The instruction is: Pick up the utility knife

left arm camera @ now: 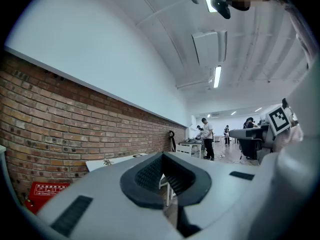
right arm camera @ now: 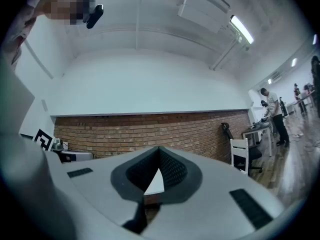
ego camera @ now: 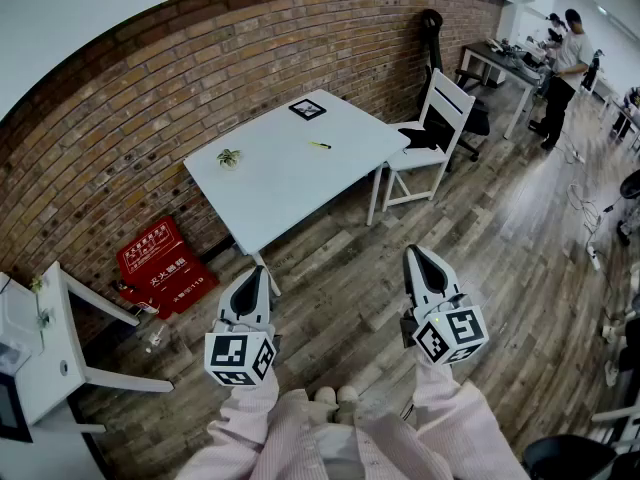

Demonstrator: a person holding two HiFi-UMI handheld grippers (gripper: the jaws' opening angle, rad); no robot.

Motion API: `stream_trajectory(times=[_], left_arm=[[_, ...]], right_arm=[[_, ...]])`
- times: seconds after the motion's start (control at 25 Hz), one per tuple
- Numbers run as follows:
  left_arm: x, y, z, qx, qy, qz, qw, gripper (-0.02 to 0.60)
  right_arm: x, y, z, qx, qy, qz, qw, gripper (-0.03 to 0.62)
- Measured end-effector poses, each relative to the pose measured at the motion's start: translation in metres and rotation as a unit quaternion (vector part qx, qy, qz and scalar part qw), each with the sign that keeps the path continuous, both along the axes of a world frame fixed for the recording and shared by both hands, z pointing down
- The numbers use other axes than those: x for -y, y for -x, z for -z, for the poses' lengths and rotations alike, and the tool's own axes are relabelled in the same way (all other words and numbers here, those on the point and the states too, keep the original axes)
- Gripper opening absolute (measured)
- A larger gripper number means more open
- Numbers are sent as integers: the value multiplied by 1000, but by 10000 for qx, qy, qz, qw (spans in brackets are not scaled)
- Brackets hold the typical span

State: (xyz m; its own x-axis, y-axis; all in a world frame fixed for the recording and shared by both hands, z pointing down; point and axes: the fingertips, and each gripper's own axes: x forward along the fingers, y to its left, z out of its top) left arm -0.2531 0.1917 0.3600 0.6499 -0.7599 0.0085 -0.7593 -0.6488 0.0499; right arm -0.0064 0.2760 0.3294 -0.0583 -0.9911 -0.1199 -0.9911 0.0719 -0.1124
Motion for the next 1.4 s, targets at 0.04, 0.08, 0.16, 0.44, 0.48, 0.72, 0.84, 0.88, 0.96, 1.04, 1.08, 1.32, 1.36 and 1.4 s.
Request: stream_trajectory(times=[0.04,0.08,0.16,0.44,0.48,0.72,0.84,0.88,0.96,1.04,1.08,1.32,1.36,1.4], left_arm=[[-2,0,-1,-3,14,10,10000,-8],[-3,0,-2,-7,28,19,10000,-8],[-5,0,-3,-16,57,36,10000,-8],[-11,-7,-4,-64,122,107,9998,-8],[-11,-9,-4,-67,123,103,9998,-9],[-16,-27,-8,-42,92,70,9999,-8],[-16,-33,-6,-51,66,91,9999,-8],[-17,-35,-6,-43,59,95,9999,-8],[-18,-38,-6,-14,56,102,9999,-8],[-19,-40,-9,9,73,119,9999,-8],[-18,-40,-10,8,87,135,9999,-8],[-15,-44,-16,-25,166,179,9997,-8],[-14,-45,-15,-18,157,171,9997,-8],[-11,-46,-15,-15,151,166,9997,-9]], right_arm=[[-1,-1,0,10,4,2,10000,3],[-3,-1,0,22,8,4,10000,3],[-6,-4,-1,64,8,10,10000,3],[-15,-14,1,157,-156,105,9997,3],[-16,-15,0,73,-129,117,9998,3],[-14,-22,-13,-157,88,280,9994,8],[-12,-27,-18,-165,137,343,9992,52],[-12,-29,-19,-164,155,367,9991,61],[-11,-33,-20,-129,173,376,9991,79],[-9,-37,-21,-86,176,366,9991,95],[-7,-38,-22,-68,174,368,9991,106],[-1,-45,-27,15,173,305,9994,160],[1,-46,-28,15,179,296,9994,160],[3,-47,-28,18,184,293,9994,160]])
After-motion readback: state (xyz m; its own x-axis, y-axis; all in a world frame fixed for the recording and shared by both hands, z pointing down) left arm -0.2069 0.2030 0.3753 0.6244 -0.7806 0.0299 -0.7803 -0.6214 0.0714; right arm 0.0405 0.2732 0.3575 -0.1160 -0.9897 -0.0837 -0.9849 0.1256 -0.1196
